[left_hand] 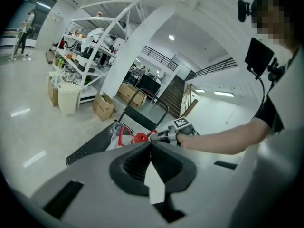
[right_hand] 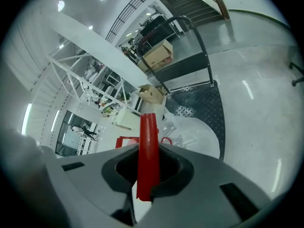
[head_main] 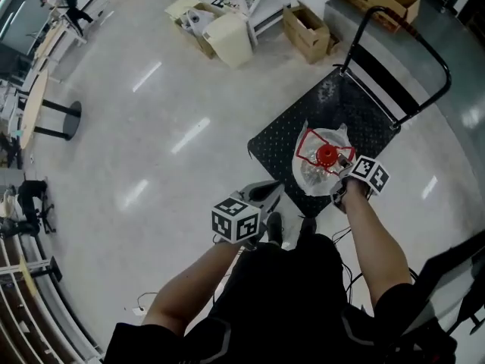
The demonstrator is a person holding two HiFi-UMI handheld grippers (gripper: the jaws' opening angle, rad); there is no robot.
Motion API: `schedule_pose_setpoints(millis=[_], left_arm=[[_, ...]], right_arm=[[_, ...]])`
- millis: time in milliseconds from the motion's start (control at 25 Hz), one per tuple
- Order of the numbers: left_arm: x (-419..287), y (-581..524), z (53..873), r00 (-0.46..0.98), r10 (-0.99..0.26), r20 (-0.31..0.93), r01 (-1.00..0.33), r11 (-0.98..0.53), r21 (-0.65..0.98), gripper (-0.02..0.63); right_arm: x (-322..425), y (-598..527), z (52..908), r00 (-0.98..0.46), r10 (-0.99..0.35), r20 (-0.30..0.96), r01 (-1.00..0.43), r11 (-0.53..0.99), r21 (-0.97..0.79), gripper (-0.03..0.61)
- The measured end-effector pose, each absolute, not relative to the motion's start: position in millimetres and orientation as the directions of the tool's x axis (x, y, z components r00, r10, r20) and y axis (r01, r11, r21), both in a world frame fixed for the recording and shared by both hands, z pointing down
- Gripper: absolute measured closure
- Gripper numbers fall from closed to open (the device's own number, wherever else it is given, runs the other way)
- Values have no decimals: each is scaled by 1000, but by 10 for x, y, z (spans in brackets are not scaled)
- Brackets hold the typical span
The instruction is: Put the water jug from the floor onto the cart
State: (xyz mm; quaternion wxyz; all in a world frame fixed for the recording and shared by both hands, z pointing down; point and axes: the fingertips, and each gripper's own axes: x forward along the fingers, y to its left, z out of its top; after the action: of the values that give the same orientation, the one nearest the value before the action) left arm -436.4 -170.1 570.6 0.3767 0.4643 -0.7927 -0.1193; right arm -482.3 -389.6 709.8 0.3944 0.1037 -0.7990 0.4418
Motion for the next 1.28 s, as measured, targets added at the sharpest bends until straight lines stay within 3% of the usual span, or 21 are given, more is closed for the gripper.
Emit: schedule_pose_setpoints(millis=[280,1160,1280], left_arm=[[-4509,-1611,5774,-366,-786,497,-580,611,539,612],[-4391,-1882,5882,-322,-782,534,-585,608,537,612],[-4354,-1875,5872,-315,-782,537,-593,604,532,612]], right_arm=[[-5026,-3481,7340,-615,279,737,-522,557,-646,541],[-4329,-4202,7810,-597,203,776,-502,659,-559,543],[-4288,-4257,7861,-592,202,780,-514,651,-559,492]])
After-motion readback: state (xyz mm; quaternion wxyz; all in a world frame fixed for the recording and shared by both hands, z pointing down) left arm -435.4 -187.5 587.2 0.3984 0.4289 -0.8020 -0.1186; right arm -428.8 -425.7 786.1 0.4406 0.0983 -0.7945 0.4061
